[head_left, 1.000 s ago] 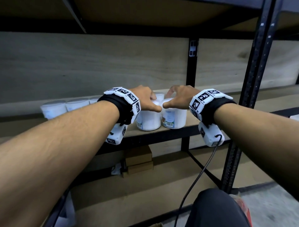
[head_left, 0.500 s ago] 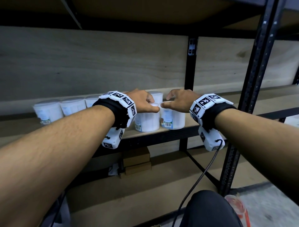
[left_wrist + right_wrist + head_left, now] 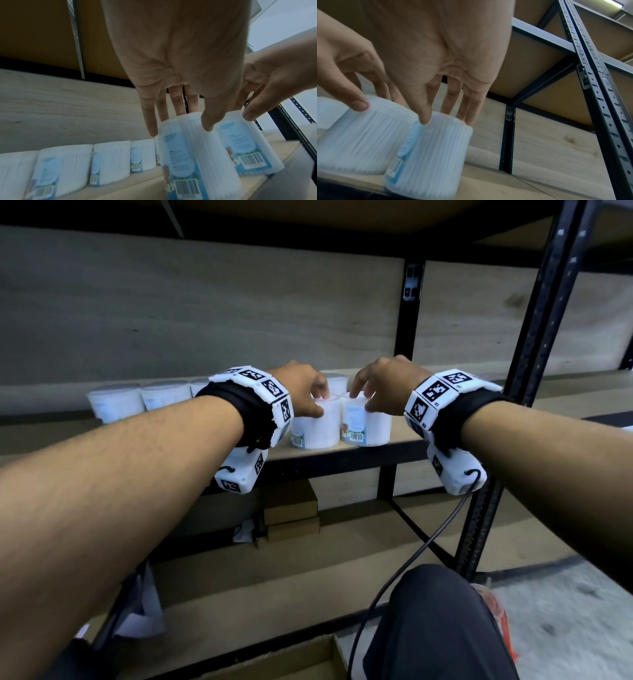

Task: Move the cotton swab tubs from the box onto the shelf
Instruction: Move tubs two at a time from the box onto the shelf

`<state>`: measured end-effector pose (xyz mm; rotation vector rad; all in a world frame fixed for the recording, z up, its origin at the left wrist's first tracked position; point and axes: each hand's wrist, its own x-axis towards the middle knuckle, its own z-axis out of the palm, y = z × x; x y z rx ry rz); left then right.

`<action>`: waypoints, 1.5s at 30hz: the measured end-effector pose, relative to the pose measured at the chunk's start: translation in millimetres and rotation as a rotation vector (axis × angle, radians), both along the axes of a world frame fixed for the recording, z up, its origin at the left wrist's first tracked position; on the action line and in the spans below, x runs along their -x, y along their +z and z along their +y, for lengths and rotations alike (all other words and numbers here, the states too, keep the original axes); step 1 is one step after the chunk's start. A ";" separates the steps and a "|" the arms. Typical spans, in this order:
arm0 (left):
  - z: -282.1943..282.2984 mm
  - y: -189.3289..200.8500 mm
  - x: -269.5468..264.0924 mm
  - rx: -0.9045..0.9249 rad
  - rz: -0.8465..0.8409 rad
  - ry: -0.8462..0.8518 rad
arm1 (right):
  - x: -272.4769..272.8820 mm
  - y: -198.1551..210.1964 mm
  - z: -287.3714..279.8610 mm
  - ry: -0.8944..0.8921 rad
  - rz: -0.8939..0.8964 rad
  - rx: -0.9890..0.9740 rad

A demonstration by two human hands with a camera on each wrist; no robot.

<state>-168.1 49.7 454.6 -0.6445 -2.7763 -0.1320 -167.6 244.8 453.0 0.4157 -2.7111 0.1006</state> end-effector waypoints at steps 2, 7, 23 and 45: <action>-0.9 -2.4 0.7 -0.007 0.022 0.000 | 1.3 -2.9 -0.4 -0.009 0.010 0.019; -3.9 -4.0 5.3 -0.060 0.029 -0.003 | 12.9 -6.7 -1.7 -0.040 0.022 0.107; -8.6 -3.2 59.4 -0.076 -0.025 0.058 | 74.0 -17.8 -12.7 -0.041 0.069 0.149; -9.5 -7.2 110.9 -0.065 -0.022 0.061 | 122.3 -24.0 -12.9 -0.037 0.064 0.176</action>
